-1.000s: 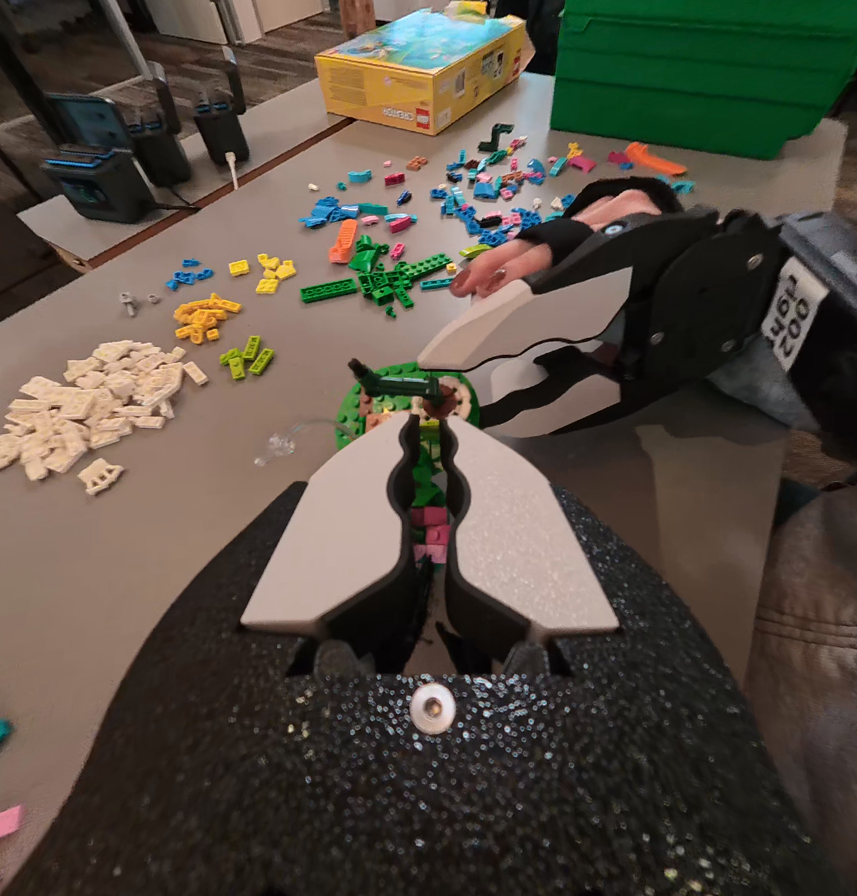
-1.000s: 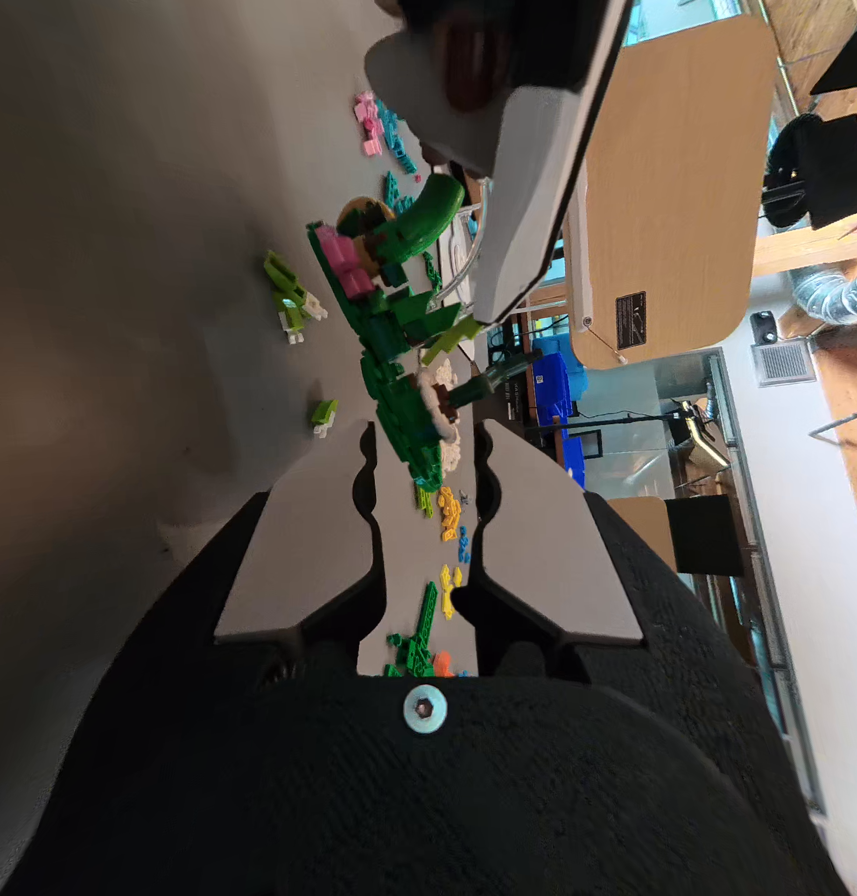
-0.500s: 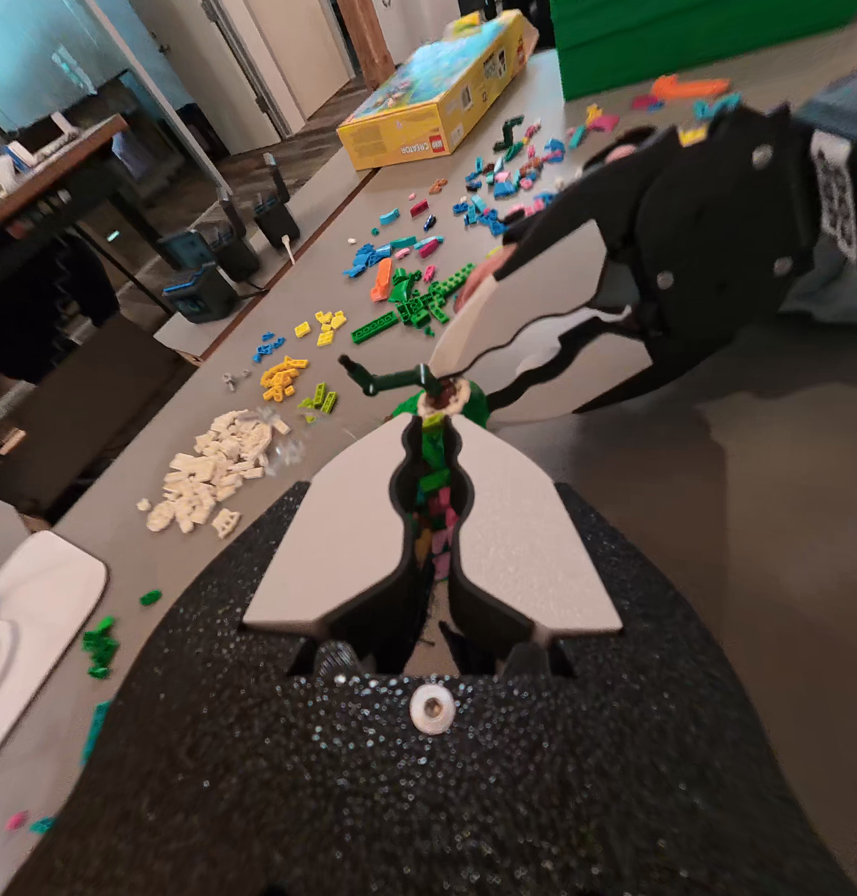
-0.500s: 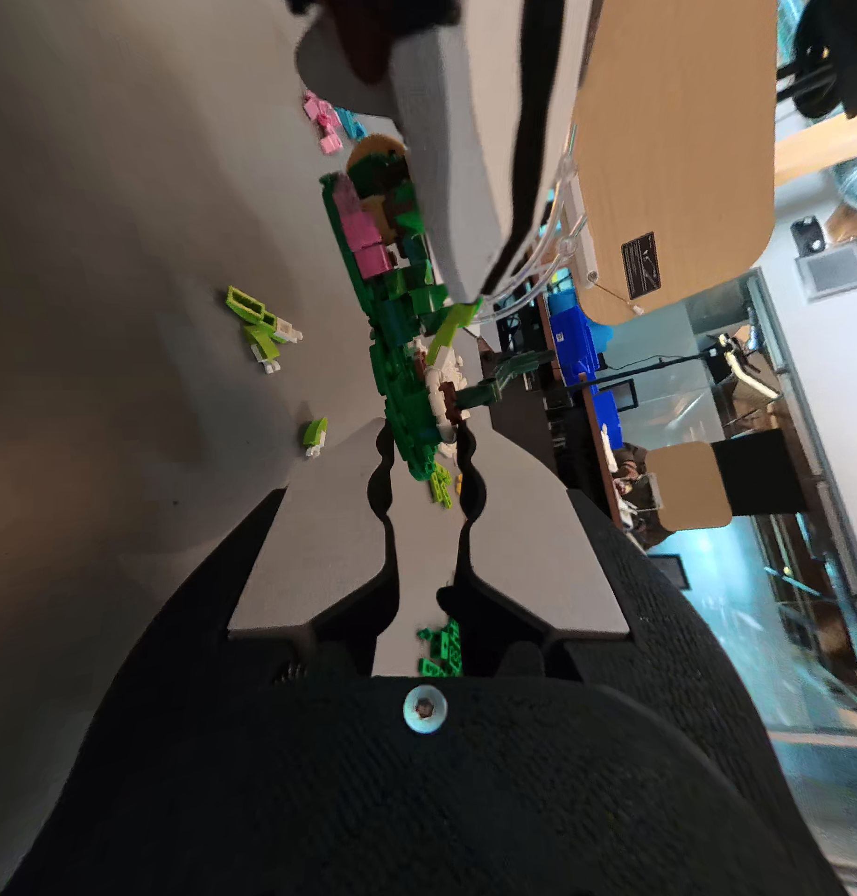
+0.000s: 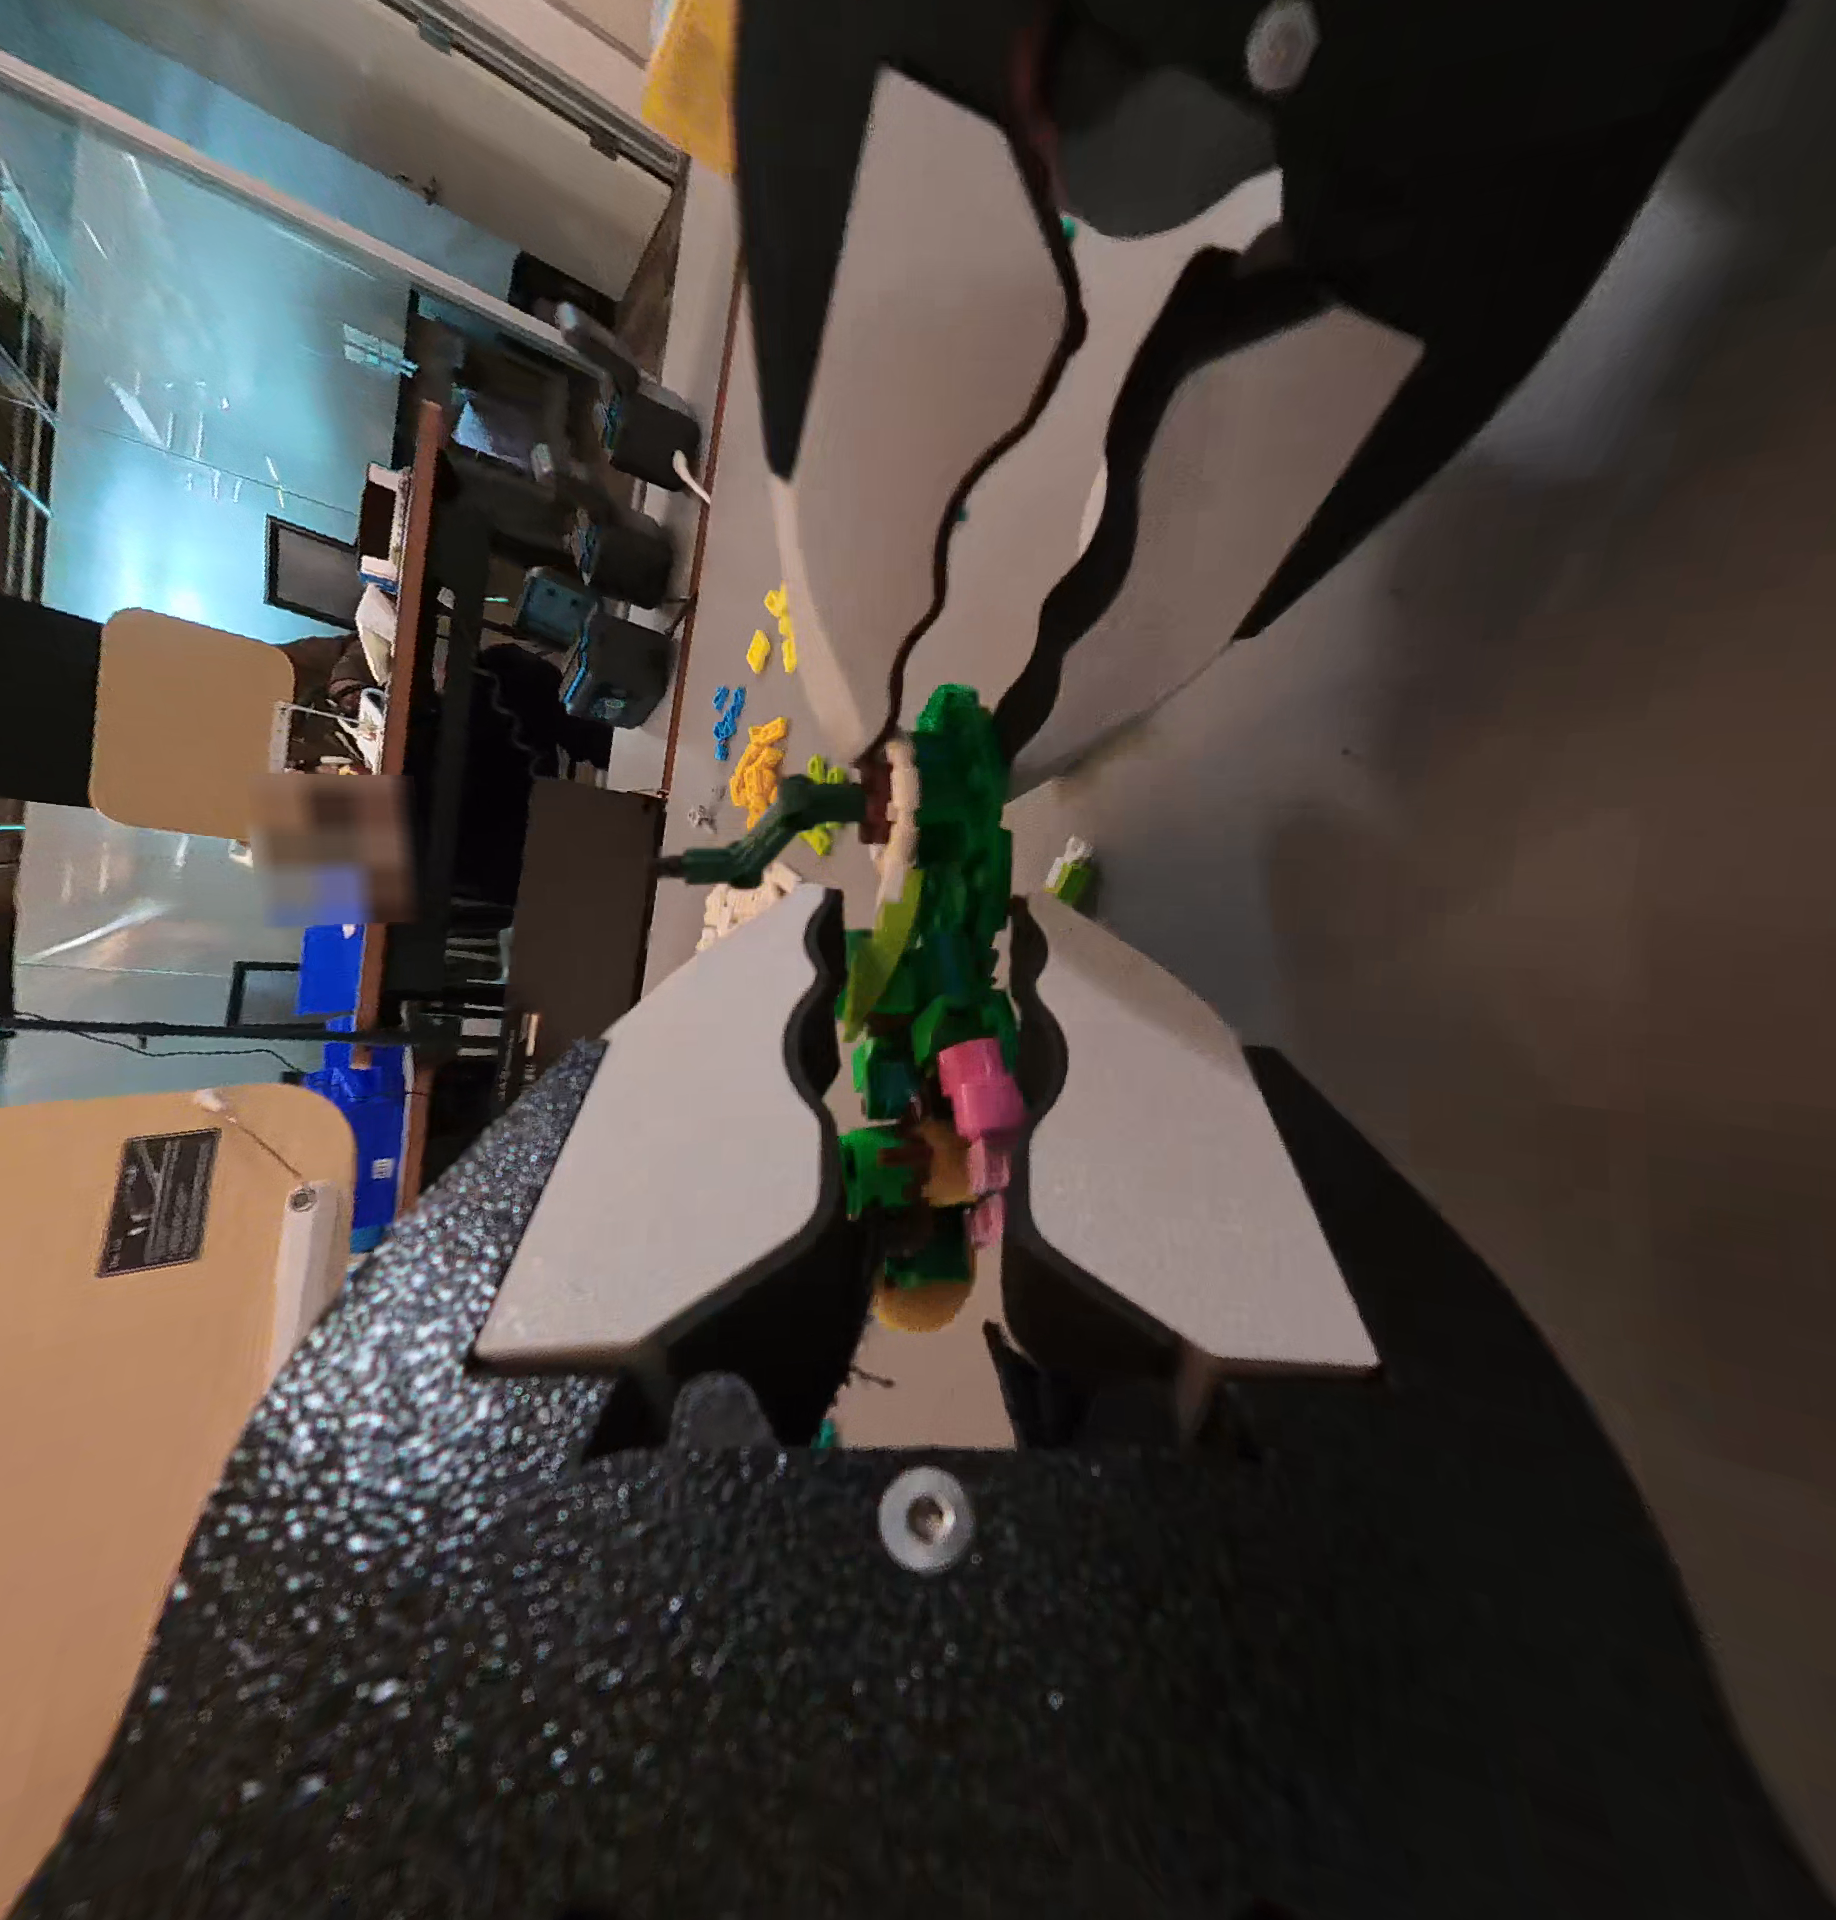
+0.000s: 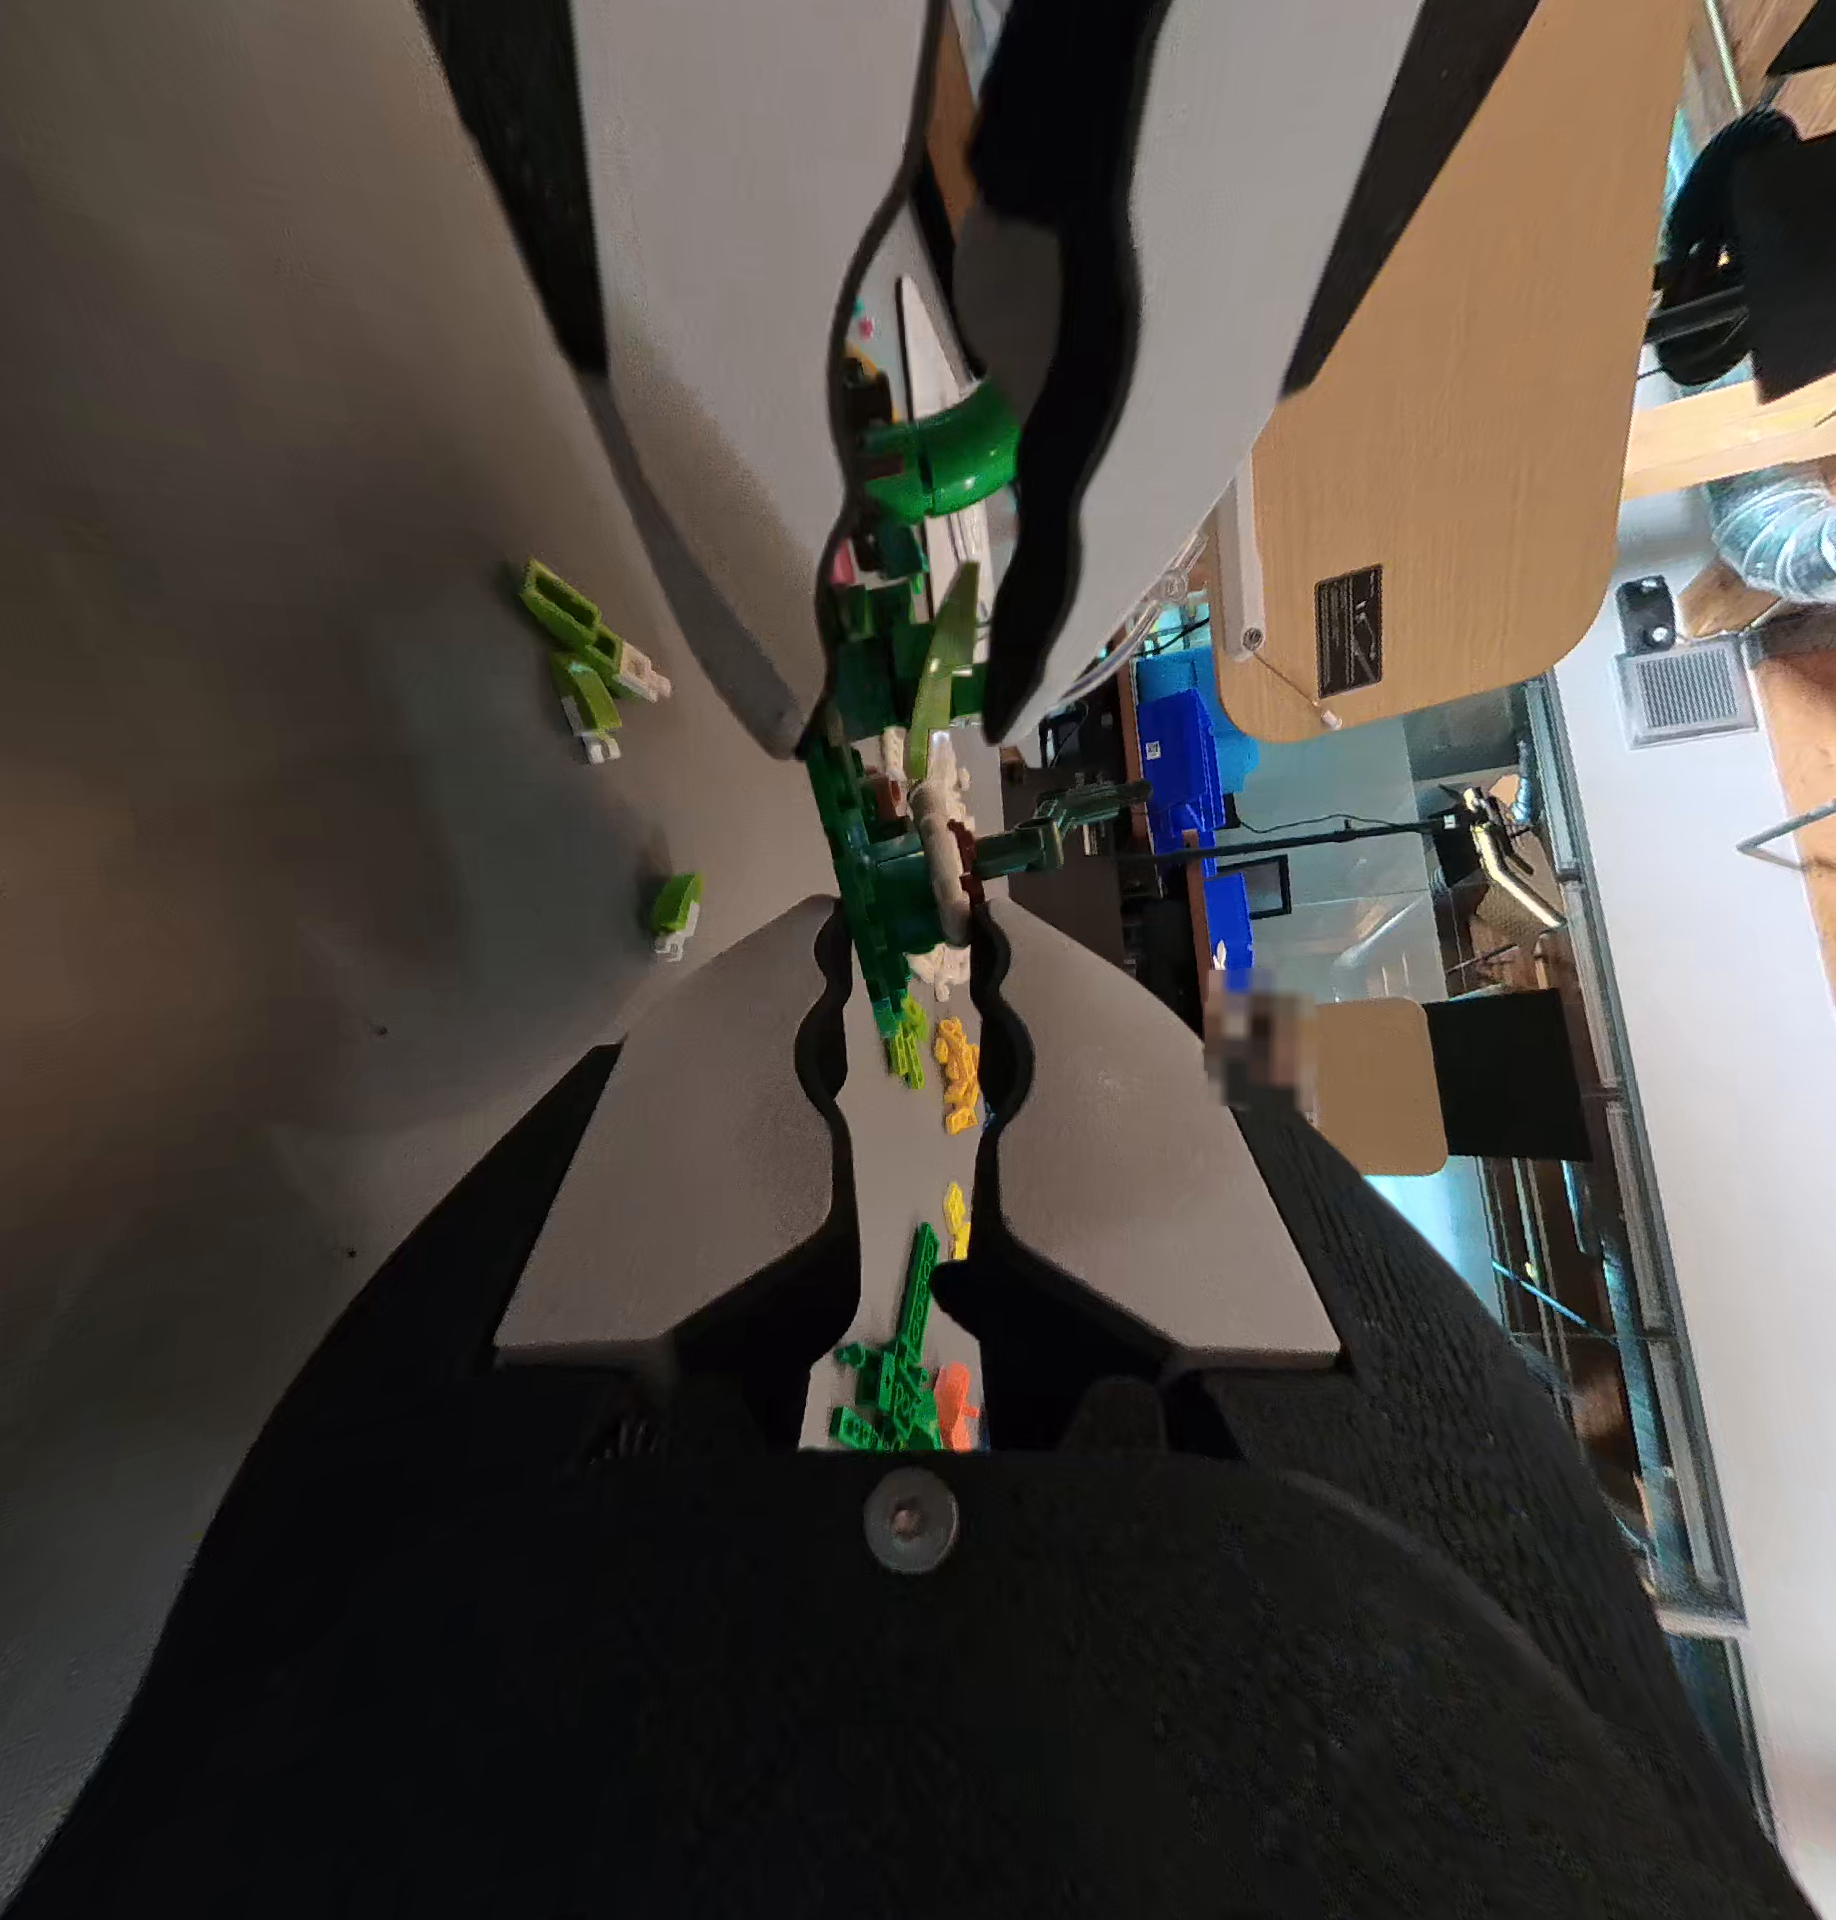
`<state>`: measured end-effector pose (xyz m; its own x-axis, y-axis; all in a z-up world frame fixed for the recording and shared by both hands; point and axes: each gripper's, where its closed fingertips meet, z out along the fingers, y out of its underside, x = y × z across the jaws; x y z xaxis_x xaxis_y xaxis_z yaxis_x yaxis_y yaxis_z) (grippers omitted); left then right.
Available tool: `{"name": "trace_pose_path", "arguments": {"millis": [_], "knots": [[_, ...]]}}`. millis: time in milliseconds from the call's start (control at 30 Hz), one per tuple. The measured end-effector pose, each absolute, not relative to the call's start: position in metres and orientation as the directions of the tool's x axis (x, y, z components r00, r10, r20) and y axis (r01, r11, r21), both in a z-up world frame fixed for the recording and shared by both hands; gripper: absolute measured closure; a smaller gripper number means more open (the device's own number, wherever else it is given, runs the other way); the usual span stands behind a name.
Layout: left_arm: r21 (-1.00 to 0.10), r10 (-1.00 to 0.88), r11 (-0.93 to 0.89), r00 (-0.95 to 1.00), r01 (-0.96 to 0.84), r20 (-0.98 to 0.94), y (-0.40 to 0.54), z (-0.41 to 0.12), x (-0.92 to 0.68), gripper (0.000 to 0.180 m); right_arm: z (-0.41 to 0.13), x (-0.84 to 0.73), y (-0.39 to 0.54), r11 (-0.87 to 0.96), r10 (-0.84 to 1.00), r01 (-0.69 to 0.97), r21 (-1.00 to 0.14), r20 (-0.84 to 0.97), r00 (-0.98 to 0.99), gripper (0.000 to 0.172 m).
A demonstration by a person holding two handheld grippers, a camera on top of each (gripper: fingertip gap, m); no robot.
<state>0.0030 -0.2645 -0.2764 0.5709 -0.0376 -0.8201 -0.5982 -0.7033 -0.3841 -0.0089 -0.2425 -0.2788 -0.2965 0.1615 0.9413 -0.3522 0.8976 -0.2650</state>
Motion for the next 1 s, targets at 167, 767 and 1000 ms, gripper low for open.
{"name": "trace_pose_path", "arguments": {"millis": [167,767,1000], "knots": [[-0.254,-0.1,-0.763,0.496,-0.595,-0.863,-0.268,-0.286,-0.005,0.155,-0.28,-0.006,-0.247,0.897,0.13,-0.375,-0.234,0.951,-0.282,0.151],[-0.331,-0.105,-0.757,0.605,-0.563,-0.789,-0.272,-0.3,-0.004,0.165,-0.291,-0.004,-0.251,0.898,0.083,-0.385,-0.215,0.94,-0.33,0.149],[-0.303,-0.145,-0.75,0.594,-0.587,-0.791,-0.28,-0.299,-0.002,0.159,-0.294,0.002,-0.253,0.88,0.056,-0.429,-0.205,0.94,-0.335,0.152]]}}
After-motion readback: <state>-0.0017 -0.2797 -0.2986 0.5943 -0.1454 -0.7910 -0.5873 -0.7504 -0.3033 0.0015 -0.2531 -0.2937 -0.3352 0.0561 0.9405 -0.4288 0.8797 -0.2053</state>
